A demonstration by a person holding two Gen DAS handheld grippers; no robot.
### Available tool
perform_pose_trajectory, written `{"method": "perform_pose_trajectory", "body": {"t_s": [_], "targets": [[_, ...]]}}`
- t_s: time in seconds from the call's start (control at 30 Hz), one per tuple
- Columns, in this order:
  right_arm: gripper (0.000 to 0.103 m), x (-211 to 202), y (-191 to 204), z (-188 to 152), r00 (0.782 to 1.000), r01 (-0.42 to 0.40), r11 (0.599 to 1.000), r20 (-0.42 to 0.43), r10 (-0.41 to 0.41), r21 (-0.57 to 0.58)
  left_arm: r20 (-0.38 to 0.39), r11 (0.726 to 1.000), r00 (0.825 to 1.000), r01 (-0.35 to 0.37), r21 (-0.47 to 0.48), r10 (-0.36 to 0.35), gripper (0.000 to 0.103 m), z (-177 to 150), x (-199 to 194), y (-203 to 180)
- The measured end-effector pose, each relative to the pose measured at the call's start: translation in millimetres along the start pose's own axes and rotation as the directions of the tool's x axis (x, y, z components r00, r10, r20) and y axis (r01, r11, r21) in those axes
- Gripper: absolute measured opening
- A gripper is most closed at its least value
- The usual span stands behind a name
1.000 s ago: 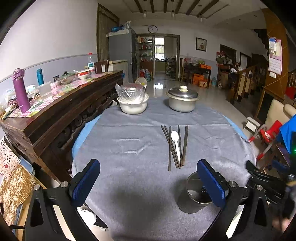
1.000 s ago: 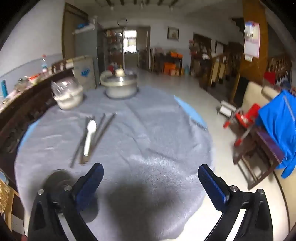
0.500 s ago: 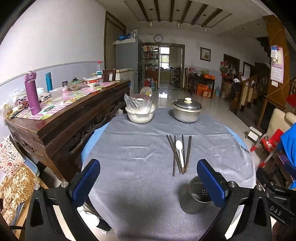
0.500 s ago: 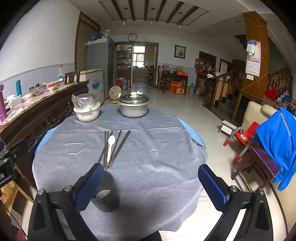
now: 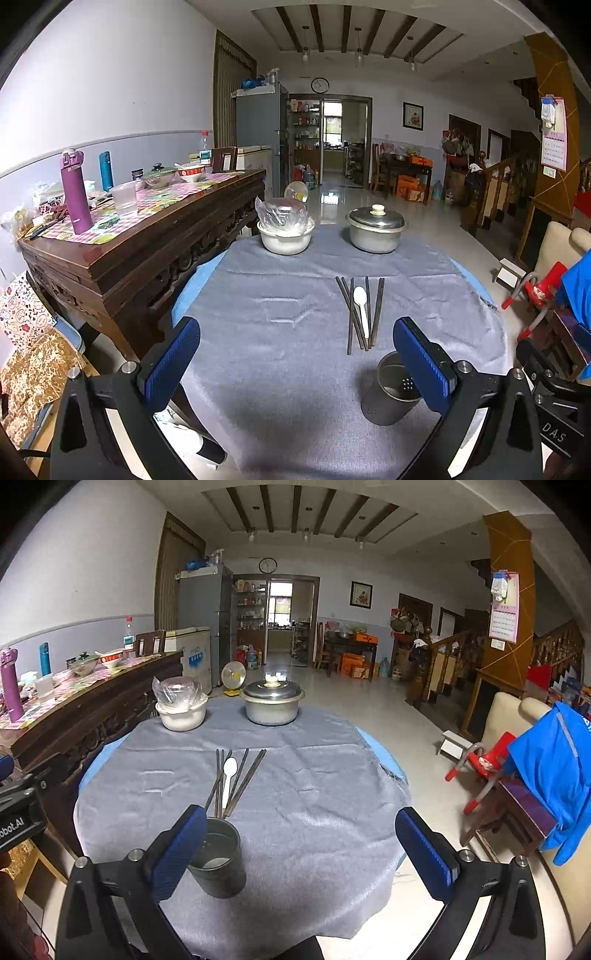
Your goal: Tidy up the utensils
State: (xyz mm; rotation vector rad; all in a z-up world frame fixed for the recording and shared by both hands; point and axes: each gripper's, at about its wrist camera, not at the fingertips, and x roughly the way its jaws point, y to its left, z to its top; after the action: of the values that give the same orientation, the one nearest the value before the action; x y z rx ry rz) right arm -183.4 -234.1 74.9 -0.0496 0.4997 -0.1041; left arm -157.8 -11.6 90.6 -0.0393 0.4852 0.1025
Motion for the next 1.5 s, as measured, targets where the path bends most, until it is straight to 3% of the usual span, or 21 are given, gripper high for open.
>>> {"method": "perform_pose_trajectory", "body": {"t_s": [0.43,1.5], "targets": [[0.103,-16.8,-3.1,-0.9,1.0,0.002,1.0,0.03,-0.002,0.002,0.038,1.0,0.999,-0.001,0.012,0.001,0.103,-0.9,-18.5,-2.8],[0.103,-19.5,2.6,-7.2,0.999,0.014,1.0,0.036,-0.013,-0.017,0.037,1.0,0.999,0.004,0.013,-0.005,0.103,-5.1,-14.5,-2.9]]}}
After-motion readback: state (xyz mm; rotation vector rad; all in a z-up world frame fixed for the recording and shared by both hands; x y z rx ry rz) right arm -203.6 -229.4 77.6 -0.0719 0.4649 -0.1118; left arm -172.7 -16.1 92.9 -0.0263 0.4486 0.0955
